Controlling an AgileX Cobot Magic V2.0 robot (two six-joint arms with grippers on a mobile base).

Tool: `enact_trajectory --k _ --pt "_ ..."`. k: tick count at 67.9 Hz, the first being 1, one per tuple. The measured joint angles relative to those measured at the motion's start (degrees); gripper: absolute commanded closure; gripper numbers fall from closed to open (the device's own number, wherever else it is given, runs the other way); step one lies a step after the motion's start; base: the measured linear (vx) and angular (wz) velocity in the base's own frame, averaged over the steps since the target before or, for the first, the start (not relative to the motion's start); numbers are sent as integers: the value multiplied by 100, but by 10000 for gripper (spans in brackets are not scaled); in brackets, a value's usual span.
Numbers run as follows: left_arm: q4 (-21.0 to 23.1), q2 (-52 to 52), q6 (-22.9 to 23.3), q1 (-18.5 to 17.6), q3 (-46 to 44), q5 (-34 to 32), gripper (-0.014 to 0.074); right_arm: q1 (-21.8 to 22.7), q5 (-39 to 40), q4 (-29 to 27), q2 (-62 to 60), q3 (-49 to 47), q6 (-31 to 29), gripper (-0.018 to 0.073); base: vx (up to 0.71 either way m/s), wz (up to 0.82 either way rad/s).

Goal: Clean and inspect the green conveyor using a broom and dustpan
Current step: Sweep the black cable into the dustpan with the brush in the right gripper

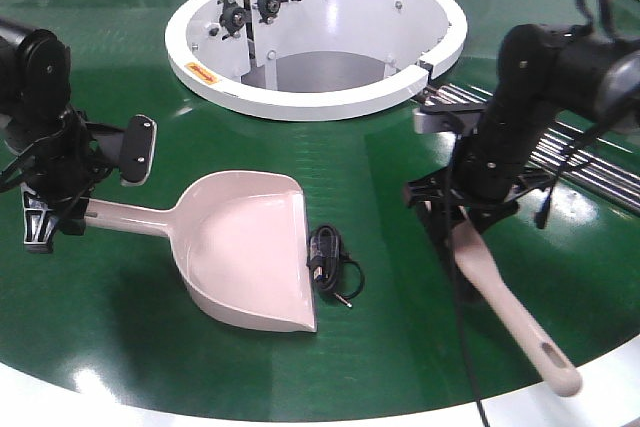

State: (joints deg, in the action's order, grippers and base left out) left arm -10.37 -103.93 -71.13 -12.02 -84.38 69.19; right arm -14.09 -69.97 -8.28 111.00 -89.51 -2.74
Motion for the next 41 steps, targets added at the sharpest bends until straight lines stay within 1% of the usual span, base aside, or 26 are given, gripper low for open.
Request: enact_trajectory --k 27,41 --pt "6 0 0 0 0 0 603 -513 0 -594 943 -510 3 563 0 0" --pt "10 0 -5 0 0 0 603 -858 -23 -931 1337 -1045 7 563 0 0"
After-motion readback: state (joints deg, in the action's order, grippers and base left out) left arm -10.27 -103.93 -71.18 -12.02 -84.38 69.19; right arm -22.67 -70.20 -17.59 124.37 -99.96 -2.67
